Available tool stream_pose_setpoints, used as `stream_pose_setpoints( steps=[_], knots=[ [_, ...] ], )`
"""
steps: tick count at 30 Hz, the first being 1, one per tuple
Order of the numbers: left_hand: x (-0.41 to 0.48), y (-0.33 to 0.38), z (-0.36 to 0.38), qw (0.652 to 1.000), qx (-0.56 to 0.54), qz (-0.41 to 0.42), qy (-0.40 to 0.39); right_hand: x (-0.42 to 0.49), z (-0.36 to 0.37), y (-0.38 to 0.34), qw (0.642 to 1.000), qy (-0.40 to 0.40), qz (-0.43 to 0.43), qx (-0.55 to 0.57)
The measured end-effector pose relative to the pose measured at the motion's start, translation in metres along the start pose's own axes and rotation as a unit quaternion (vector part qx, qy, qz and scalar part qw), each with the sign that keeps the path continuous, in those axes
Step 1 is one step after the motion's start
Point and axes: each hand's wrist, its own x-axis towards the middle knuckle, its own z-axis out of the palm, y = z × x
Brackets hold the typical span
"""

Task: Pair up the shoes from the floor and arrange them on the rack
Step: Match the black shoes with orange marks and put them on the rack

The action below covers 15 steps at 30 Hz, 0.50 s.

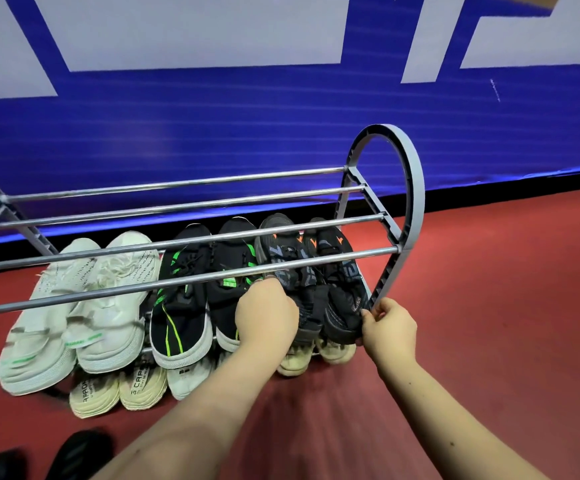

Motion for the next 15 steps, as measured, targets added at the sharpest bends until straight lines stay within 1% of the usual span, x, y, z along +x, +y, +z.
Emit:
stream_pose_setpoints(
  steps=[5,9,15],
  knots=[
    [0.004,-0.006,0.000,0.999,-0.039,-0.020,0.023,0.004,-0.005,0.002,1.000,0.018,-0.007,0.021],
    [0.003,-0.009,0.005,0.998,-0.055,-0.007,0.016,0.001,-0.009,0.001,0.999,0.018,-0.033,0.011],
    [0.004,-0.017,0.006,0.992,-0.119,-0.032,0.031,-0.013,-0.016,-0.007,0.992,0.042,-0.118,-0.019]
  ],
)
